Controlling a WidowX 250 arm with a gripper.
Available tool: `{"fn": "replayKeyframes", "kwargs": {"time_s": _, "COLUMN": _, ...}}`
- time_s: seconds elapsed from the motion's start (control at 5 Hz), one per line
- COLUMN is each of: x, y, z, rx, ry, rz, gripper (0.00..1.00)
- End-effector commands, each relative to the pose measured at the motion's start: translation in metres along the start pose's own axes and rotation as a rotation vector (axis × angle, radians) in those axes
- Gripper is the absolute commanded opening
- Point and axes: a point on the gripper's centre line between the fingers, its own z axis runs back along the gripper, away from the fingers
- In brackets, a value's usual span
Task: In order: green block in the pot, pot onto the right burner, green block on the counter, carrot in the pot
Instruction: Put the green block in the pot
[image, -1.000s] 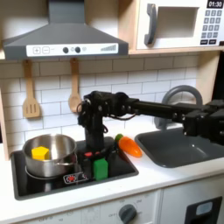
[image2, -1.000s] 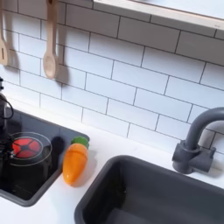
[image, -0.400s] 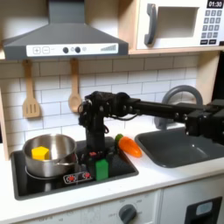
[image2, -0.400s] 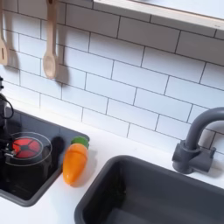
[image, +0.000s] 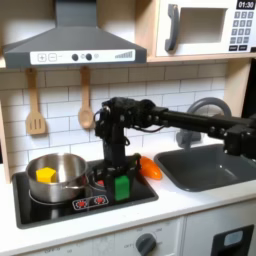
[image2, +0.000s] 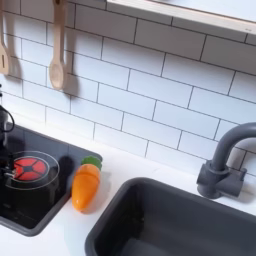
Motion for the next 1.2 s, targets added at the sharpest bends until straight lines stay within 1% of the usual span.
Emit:
{"fn": "replayKeyframes", "kwargs": {"time_s": 0.0, "x": 0.010, "y": 0.004, "z": 0.035, "rx": 0.017, "ry": -0.078, "rz": 0.024, "gripper": 0.00}}
{"fn": "replayKeyframes", "kwargs": {"time_s": 0.4, "x": 0.033, "y": 0.029, "z": 0.080, "rx": 0.081, "ry": -0.230, "rz": 0.087, "gripper": 0.00}}
{"fn": "replayKeyframes", "kwargs": {"time_s": 0.6, "x": 0.042, "y": 0.045, "z": 0.084, "rx": 0.099, "ry": -0.248, "rz": 0.122, "gripper": 0.00}}
{"fn": "replayKeyframes", "kwargs": {"time_s": 0.8, "x": 0.048, "y": 0.056, "z": 0.083, "rx": 0.113, "ry": -0.268, "rz": 0.144, "gripper": 0.00}}
{"fn": "replayKeyframes", "kwargs": {"time_s": 1.0, "x": 0.051, "y": 0.066, "z": 0.078, "rx": 0.125, "ry": -0.265, "rz": 0.162, "gripper": 0.00}}
